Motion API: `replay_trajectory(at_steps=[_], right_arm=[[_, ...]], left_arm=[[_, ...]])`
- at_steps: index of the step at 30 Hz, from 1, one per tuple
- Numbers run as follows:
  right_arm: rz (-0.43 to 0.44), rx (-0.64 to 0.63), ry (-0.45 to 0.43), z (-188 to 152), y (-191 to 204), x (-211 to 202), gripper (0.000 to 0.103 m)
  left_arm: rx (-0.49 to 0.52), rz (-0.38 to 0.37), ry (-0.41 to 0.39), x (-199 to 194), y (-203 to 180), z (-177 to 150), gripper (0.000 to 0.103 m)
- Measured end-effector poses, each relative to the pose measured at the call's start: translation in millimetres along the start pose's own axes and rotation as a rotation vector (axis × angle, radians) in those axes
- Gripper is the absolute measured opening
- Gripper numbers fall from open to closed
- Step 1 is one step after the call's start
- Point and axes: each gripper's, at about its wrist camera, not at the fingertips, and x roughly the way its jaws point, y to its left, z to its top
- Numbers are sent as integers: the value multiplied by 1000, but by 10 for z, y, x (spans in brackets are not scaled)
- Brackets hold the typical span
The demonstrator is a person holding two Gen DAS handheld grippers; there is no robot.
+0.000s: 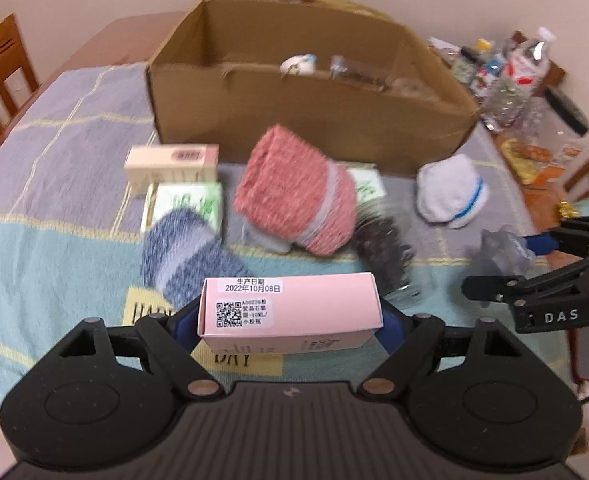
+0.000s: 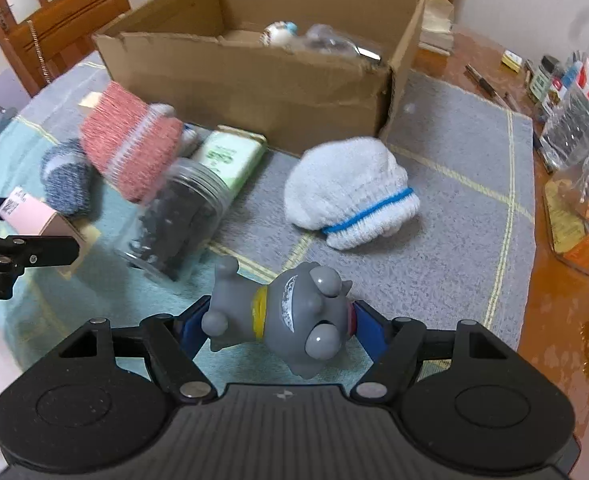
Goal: Organize objects
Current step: 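Carry pink box and grey toy over the cardboard box and open both tools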
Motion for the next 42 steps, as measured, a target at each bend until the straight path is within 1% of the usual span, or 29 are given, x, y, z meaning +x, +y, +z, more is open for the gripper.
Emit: replay_trajectory(at_steps=[5,7,12,18,22,25,28,32,36,37,38,40,42], right_arm=[[21,-18,-38,151,78,-241,78],[32,-22,-60,235,114,-332,78],[36,-44,-120,506,205,-494,78],[36,-50,-176,862,292,-567,78],[39,-57,-214,1098,347,-572,78],[32,-59,-232,1271,373,-545,78],[22,-47,-235,1433,382,-487,78],[20,-38,-236,1604,405,-376,78],[27,-32,-222,1654,419,-245,79],[24,-32,-222,1648,427,-231,83],[23,-31,-225,1635,433,-228,90],[27,-31,-236,1599,439,-242,97],[31,-37,-243,1549,438,-281,100]], left_arm=[[49,-31,-29,-186,12,253,83],[64,-43,-50,-247,33,402,83],[110,-37,-113,-329,72,843,83],[159,-26,-172,-233,94,1398,83],[170,-14,-183,-32,124,1721,83],[165,-10,-173,136,160,1902,83],[147,-34,-137,301,201,2044,83],[146,-16,-114,501,213,2161,83],[146,4,-93,699,228,2219,85],[147,0,-82,745,235,2226,87],[140,2,-67,787,243,2229,92],[125,25,-65,819,254,2222,94],[121,27,-56,819,266,2216,94]])
